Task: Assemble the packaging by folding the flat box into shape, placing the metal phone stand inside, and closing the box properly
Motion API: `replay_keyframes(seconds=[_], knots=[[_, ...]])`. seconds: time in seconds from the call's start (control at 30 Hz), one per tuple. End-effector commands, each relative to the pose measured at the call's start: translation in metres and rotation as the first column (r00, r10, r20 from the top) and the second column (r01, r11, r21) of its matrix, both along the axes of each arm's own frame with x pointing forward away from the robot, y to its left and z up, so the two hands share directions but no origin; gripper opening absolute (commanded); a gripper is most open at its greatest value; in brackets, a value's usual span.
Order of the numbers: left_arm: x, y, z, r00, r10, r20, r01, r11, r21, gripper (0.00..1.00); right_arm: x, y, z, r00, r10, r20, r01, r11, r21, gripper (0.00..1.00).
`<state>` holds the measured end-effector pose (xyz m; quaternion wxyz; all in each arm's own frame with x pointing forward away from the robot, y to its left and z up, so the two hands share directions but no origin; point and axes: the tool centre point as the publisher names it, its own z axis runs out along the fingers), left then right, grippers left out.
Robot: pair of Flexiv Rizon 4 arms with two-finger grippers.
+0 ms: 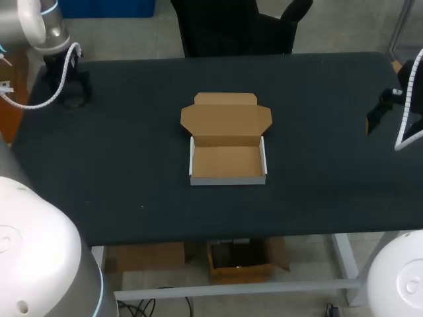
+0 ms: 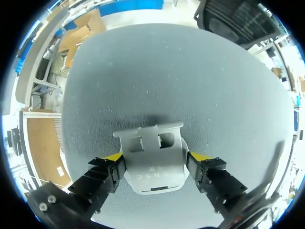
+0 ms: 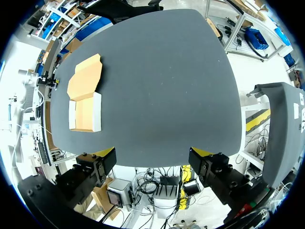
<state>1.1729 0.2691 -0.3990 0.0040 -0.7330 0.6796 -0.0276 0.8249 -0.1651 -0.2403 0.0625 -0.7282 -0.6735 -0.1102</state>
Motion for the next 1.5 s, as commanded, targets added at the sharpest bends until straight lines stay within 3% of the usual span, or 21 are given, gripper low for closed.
replay_keyframes(seconds=[0.03, 0.17, 0.27, 0.37, 0.4, 0.73, 1.03, 1.5], knots=[[0.009, 0.002, -0.004, 0.999, 0.001, -0.040, -0.001, 1.000, -0.003, 0.76, 0.000, 0.000, 0.002, 1.000, 0.000, -0.004, 0.000, 1.000, -0.002, 1.00], [0.011, 0.003, -0.007, 0.999, 0.006, -0.045, -0.006, 1.000, 0.000, 0.73, 0.000, 0.000, 0.002, 1.000, 0.000, -0.004, 0.000, 1.000, -0.002, 1.00], [0.013, 0.005, -0.009, 0.999, 0.013, -0.052, -0.013, 1.000, 0.005, 0.64, 0.000, 0.000, 0.002, 1.000, 0.000, -0.004, 0.000, 1.000, -0.002, 1.00], [0.015, 0.006, -0.011, 0.998, 0.022, -0.058, -0.022, 1.000, 0.010, 0.29, 0.000, 0.000, 0.002, 1.000, 0.000, -0.004, 0.000, 1.000, -0.002, 1.00], [0.015, 0.006, -0.011, 0.998, 0.024, -0.058, -0.023, 1.000, 0.010, 0.00, 0.000, 0.000, 0.002, 1.000, 0.000, -0.004, 0.000, 1.000, -0.002, 1.00], [-0.004, 0.005, 0.007, 1.000, -0.012, 0.016, 0.012, 1.000, -0.021, 0.00, 0.000, 0.000, 0.002, 1.000, 0.000, -0.004, 0.000, 1.000, -0.002, 1.00], [-0.024, -0.001, 0.022, 0.993, -0.047, 0.104, 0.047, 0.999, -0.003, 0.00, 0.000, 0.000, 0.002, 1.000, 0.000, -0.004, 0.000, 1.000, -0.002, 1.00], [-0.063, -0.032, 0.052, 0.964, -0.166, 0.209, 0.158, 0.986, 0.056, 0.00, 0.000, 0.000, 0.002, 1.000, 0.000, -0.004, 0.000, 1.000, -0.002, 1.00]])
